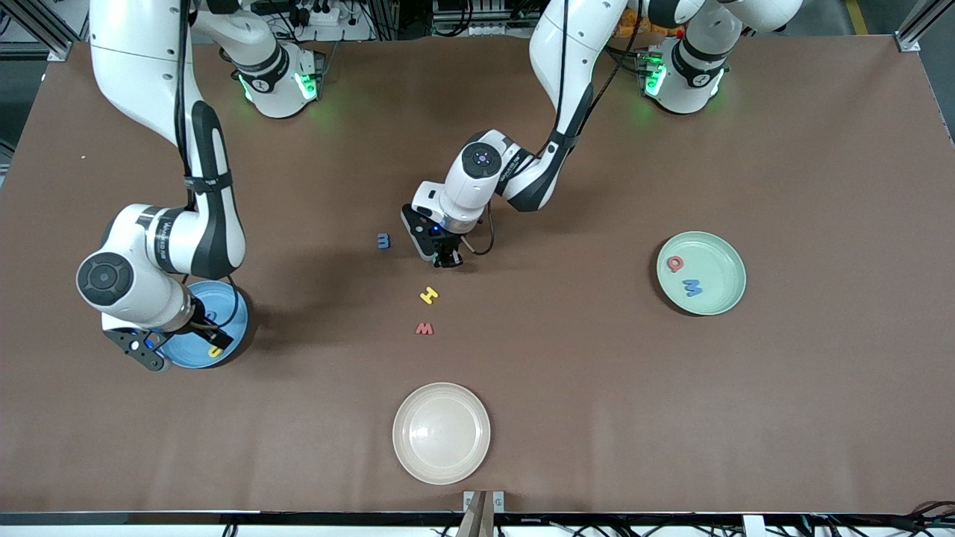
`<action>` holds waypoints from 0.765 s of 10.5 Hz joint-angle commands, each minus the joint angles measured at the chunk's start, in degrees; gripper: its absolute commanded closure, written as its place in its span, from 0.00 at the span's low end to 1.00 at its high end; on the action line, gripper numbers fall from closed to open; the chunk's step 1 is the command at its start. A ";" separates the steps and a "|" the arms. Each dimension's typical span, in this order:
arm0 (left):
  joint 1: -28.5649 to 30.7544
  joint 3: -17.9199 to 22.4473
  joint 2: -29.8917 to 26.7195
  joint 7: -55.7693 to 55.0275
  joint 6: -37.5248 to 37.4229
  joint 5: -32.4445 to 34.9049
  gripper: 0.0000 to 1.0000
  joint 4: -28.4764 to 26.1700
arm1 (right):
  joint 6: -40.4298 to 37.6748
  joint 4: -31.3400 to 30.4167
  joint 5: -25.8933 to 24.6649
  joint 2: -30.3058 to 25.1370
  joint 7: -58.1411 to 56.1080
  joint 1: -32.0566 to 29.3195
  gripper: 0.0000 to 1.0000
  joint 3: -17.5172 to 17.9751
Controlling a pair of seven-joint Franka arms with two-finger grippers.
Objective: Sort upper and lower case letters into plates
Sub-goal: 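Grasp the cyan R with the left gripper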
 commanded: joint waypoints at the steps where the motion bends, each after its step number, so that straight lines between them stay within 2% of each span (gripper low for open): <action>1: 1.43 0.11 -3.90 -0.33 -5.91 -1.32 1.00 -1.08 | -1.13 3.43 3.32 2.39 0.08 -0.60 0.00 0.18; 2: 3.18 0.20 -6.70 -1.20 -10.91 -1.32 1.00 -1.34 | -1.13 4.48 4.89 2.40 0.25 -0.51 0.00 0.27; 3: 5.03 1.42 -10.21 -2.00 -19.22 -0.62 1.00 -1.25 | -1.22 5.62 7.69 2.66 0.34 -0.77 0.00 2.36; 4: 6.96 2.91 -13.29 -1.57 -26.44 0.51 1.00 -1.43 | -1.66 6.50 8.42 2.75 0.34 -1.99 0.00 4.90; 5: 8.98 3.88 -16.02 -0.87 -33.74 3.92 1.00 -1.51 | -1.49 6.95 7.90 2.83 0.08 -2.18 0.00 8.24; 6: 11.78 3.89 -18.48 -0.34 -39.55 8.04 1.00 -2.30 | -1.31 7.73 7.55 2.84 -0.35 -1.57 0.00 9.92; 8: 16.88 3.89 -23.76 5.95 -40.23 14.39 1.00 -10.09 | -1.05 9.49 5.80 2.75 -3.42 0.18 0.00 13.35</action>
